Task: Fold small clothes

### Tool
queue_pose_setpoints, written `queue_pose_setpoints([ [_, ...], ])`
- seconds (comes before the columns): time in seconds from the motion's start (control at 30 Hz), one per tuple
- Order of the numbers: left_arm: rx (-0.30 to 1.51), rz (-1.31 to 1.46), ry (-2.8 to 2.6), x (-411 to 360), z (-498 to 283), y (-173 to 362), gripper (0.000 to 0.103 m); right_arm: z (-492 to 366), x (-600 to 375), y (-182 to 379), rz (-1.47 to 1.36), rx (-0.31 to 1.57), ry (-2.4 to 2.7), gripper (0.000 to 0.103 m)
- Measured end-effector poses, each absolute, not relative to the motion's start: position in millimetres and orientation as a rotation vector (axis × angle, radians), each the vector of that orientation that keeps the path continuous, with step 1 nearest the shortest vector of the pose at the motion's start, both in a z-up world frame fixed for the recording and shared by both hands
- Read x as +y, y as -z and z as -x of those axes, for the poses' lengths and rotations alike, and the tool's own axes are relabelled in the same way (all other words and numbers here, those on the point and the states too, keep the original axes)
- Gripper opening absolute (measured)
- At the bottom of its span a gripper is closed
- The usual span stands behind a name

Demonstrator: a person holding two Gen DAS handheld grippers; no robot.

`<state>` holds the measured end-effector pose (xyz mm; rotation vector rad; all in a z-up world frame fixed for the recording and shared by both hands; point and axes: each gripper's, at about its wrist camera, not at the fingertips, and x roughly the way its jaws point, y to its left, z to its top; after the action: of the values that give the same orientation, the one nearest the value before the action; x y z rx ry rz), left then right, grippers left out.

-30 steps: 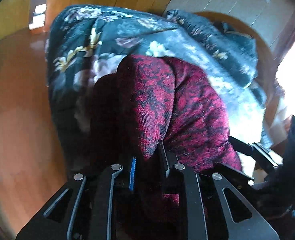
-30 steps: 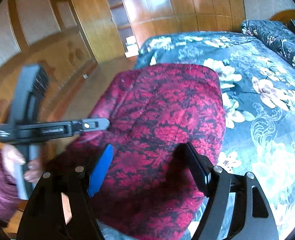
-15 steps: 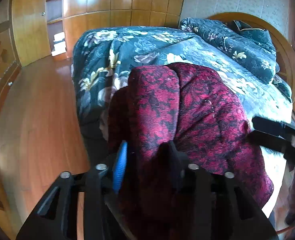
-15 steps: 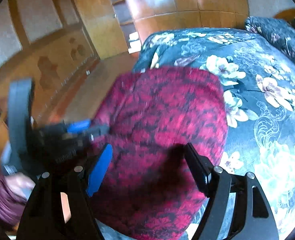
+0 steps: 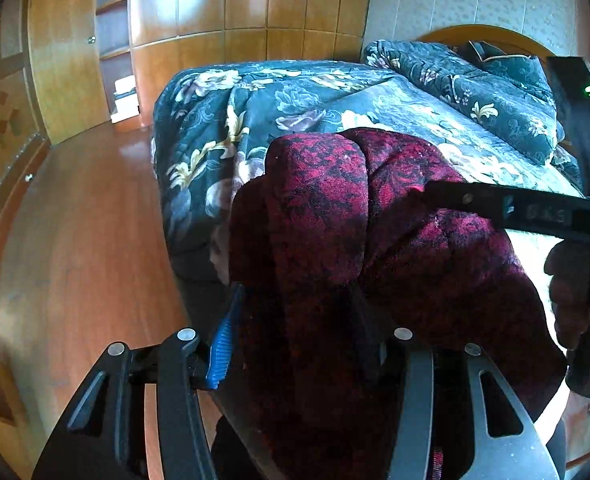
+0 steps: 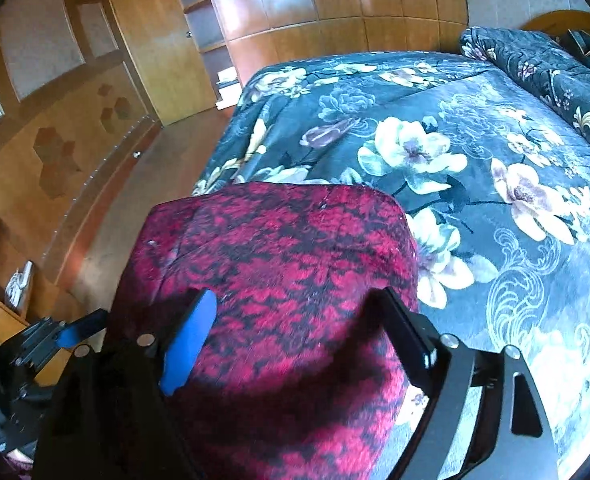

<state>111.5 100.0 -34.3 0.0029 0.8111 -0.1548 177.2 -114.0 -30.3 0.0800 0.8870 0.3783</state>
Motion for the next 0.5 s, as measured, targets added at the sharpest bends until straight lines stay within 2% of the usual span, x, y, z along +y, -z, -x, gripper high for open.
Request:
queue_pose_setpoints([
  [0.27, 0.803, 0.032, 0.154, 102.9, -111.7, 41.1, 0.054, -181.4, -108.6, 49.1, -0.048, 0.907, -0.365, 0.089],
  [0.47, 0.801, 0.047, 0.161, 105.4, -111.2, 42.7, 0.055, -174.2, -122.6, 38.9, -0.09, 0.889, -0.394, 0.098],
  [0.5, 0.8, 0.052, 0.159, 106.3, -111.3, 42.9, 0.058, -172.7, -127.4, 38.6, -0.107, 0.893, -0.396, 0.1],
])
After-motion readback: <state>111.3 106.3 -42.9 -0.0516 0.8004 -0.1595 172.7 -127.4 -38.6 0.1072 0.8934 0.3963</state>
